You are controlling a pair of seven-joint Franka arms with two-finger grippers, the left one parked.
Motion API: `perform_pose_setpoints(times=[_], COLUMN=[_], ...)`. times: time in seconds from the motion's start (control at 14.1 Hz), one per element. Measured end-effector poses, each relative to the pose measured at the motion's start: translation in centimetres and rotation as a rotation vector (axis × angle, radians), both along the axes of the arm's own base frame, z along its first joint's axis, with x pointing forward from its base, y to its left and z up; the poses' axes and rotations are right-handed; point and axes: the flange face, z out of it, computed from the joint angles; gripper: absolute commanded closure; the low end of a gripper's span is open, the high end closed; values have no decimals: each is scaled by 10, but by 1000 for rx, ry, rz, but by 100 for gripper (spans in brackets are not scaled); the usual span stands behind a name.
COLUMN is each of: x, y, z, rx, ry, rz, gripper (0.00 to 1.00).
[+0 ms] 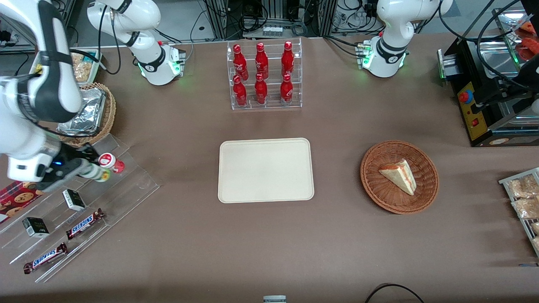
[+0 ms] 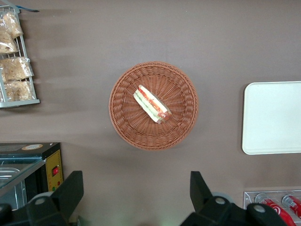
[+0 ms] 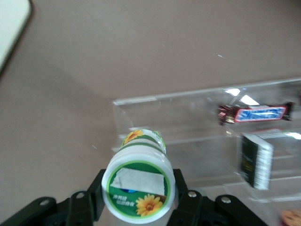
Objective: Place green gum on tray
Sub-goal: 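Carry the gum canister with the right gripper over the cream tray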
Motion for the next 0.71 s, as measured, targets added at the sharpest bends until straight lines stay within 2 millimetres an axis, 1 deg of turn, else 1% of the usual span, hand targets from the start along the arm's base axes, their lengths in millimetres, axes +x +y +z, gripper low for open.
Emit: perform_pose_setpoints(times=[0.21,0.43,0.64,0.71], x=[7,7,6,8], y=[55,112,173,196], z=[-11,-25,-42,-49], rx=[25,19,21,17], ry=[17,42,66,66], rz=[-89,-181,-268,-297], gripper=[100,100,100,100])
